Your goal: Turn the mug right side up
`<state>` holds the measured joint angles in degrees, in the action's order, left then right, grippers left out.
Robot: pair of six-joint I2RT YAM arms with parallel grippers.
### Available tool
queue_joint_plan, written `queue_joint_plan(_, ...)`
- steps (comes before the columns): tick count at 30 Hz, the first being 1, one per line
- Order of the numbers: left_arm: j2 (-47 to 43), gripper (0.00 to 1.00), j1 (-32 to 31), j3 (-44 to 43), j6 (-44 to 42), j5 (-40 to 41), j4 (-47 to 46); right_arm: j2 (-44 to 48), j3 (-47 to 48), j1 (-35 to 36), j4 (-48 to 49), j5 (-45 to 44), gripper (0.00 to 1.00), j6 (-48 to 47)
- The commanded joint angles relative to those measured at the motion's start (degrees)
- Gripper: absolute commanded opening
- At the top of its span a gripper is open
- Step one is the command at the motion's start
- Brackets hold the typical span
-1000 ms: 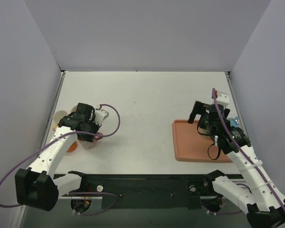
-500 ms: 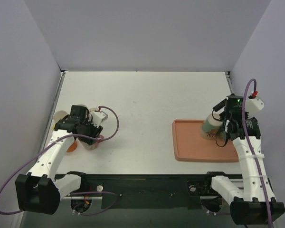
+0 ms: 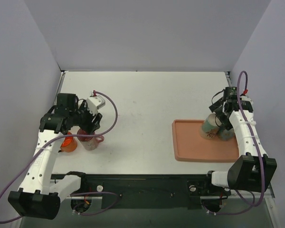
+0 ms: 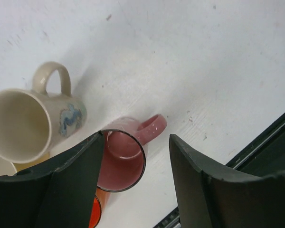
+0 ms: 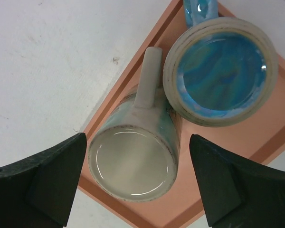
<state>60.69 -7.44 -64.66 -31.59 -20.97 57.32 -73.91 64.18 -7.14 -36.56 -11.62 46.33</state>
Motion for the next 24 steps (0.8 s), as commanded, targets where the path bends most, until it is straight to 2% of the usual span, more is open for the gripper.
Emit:
queue_joint_plan(1, -2.6, 0.67, 0.2, -5.1, 4.3, -8.4, -4.4, -1.5, 1.7, -0.2, -1.0, 2.7, 0.84, -0.9)
queue_joint_plan(4, -3.2, 0.67, 0.2, -5.1, 5.6, -11.0, -6.3, -2.1, 0.9, 0.0, -0.6, 4.6, 0.79, -0.3)
queue_joint_plan(5, -3.2, 0.67, 0.2, -4.9, 6.3, -11.7, -6.9, -2.0, 0.2, 0.2, -0.3, 5.4, 0.74, -0.2)
queue_joint_plan(11, -2.8, 0.68, 0.1, -4.8, 7.8, -12.2, -9.2, 1.0, -4.1, 4.1, 1.2, 8.7, 0.6, 1.8)
queue_joint_plan(15, -2.1, 0.67, 0.1, -4.9, 7.8, -12.6, -10.4, 2.4, -5.8, 8.4, 1.5, 9.9, 0.58, 4.0)
queue_joint_plan(18, -1.5, 0.67, 0.1, -5.0, 8.4, -13.1, -11.3, 3.1, -7.0, 12.7, 2.1, 10.7, 0.59, 6.0)
queue_joint_plan(24, -1.2, 0.67, -0.4, -4.6, 8.7, -14.2, -11.7, 3.9, -4.2, 11.5, -1.2, 9.1, 0.78, 2.7)
